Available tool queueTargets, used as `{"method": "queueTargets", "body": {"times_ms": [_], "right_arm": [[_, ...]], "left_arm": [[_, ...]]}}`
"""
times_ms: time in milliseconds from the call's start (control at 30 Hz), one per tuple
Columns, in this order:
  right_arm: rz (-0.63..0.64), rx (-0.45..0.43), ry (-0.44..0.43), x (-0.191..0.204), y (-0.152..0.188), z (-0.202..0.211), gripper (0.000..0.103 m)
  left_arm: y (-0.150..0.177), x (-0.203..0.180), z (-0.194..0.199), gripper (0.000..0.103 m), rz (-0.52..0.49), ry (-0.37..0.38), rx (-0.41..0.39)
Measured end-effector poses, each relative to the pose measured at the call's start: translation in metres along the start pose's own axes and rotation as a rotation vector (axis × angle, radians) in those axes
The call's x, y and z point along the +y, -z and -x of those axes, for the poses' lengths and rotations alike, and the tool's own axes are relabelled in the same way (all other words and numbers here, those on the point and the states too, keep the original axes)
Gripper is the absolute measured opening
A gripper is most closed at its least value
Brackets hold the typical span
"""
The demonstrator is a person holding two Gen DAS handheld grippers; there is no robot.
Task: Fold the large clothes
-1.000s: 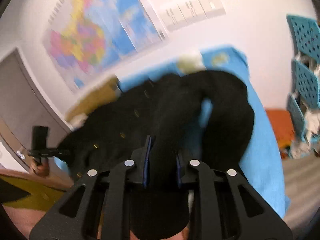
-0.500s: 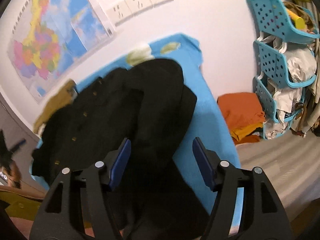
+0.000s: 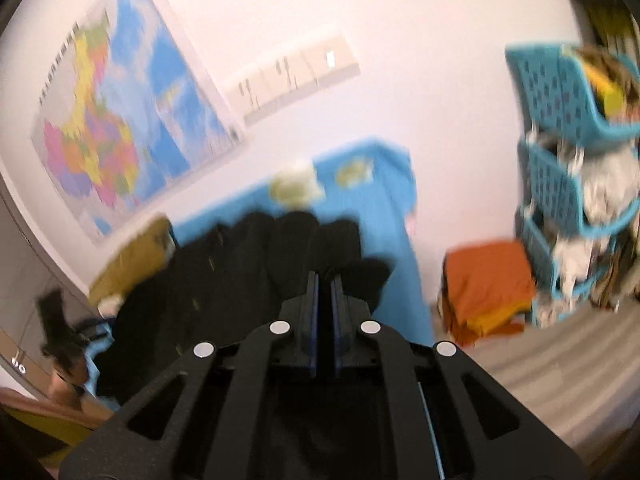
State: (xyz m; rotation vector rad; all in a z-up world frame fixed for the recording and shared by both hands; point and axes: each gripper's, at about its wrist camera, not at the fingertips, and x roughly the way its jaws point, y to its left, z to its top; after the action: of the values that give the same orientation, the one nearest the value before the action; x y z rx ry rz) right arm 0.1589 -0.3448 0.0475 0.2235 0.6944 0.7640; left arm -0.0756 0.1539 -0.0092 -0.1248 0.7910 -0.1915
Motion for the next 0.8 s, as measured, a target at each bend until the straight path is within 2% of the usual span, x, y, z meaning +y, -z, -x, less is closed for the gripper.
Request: {"method": "queueTargets", "body": {"times_ms": [100,200,300,400,467,533,567,633,667,700,800], "right_arm": [[0.023,-0.049,-0.044,0.016,-0.035,0.016,0.006],[0.098,-0.040,-0.118,0.055,-0.058,0.016,0.006],[0.201,0.026,-0.209,0.107,-0.064,-0.005,0.006],[0.273,0.124,-0.300,0.157,-0.056,-0.047,0.006],[0.302,0.216,-0.373,0.190,-0.043,-0.087,0.006],[0.324,0.300,-0.407,0.213,-0.026,-0.125,0.007],[0.318,0.346,-0.416,0.221,-0.017,-0.146,0.009],[0.321,0.403,-0.388,0.229,-0.003,-0.178,0.020],[0.305,0.428,-0.386,0.229,0.000,-0.190,0.036],[0.304,0.436,-0.360,0.226,0.002,-0.200,0.047],[0.268,0.365,-0.308,0.199,-0.006,-0.197,0.047]], "left_arm": [[-0.013,-0.001,-0.013,0.072,-0.006,0.029,0.008],[-0.027,-0.001,-0.025,0.072,-0.025,0.058,0.017],[-0.038,0.000,-0.032,0.072,-0.037,0.097,0.021],[-0.048,0.005,-0.036,0.074,-0.025,0.156,0.010],[-0.051,0.009,-0.035,0.075,-0.020,0.191,-0.003],[-0.052,0.015,-0.034,0.076,-0.003,0.224,-0.017],[-0.053,0.018,-0.034,0.076,0.007,0.237,-0.016],[-0.051,0.024,-0.036,0.079,0.030,0.255,-0.005],[-0.051,0.025,-0.037,0.079,0.037,0.245,-0.001],[-0.050,0.026,-0.039,0.079,0.041,0.237,0.006],[-0.044,0.026,-0.046,0.084,0.042,0.237,0.039]]}}
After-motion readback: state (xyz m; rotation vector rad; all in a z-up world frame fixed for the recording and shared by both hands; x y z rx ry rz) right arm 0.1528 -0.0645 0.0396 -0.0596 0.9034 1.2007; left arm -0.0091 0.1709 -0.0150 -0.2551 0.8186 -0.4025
